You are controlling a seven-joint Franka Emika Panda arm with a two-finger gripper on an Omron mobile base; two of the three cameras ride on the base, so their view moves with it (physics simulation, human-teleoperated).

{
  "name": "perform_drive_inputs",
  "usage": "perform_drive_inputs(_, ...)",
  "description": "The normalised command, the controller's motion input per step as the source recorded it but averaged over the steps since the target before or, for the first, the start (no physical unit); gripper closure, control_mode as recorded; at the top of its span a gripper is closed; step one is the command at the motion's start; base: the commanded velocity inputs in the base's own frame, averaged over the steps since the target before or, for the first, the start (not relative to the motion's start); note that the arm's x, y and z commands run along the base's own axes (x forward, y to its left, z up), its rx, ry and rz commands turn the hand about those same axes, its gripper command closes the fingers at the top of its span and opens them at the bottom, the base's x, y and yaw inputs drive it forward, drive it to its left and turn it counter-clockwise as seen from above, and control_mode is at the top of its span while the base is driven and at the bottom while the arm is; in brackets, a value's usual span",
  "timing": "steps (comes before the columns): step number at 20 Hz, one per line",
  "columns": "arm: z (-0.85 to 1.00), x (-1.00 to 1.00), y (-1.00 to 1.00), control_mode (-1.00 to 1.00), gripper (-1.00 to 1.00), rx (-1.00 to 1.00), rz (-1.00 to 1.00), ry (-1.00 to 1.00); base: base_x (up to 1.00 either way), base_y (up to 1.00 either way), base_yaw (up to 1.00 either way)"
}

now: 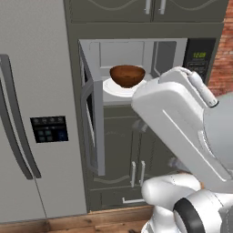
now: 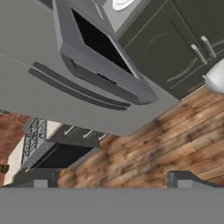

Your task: Pick the sweet potato from the sink and place it in the bowl. Then pick the bowl and place it in the microwave. Then close the microwave door and press the start button.

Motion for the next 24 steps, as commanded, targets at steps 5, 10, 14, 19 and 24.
perform_drive_inputs(5,-0.22,0.38,0.23,-1.00,-1.00,-0.02,-0.22,0.08,0.00,0.00,0.00)
perform_drive_inputs(10,-0.44,0.50,0.33,-1.00,-1.00,0.00,-0.24,0.00,0.00,0.00,0.00)
perform_drive_inputs(14,-0.58,0.61,0.46,-1.00,-1.00,0.00,-0.20,-0.02,0.00,0.00,0.00)
perform_drive_inputs(19,-0.57,0.72,0.29,-1.00,-1.00,0.00,-0.15,-0.04,0.00,0.00,0.00)
perform_drive_inputs(24,-0.69,0.87,0.19,-1.00,-1.00,0.00,-0.07,-0.07,0.00,0.00,0.00)
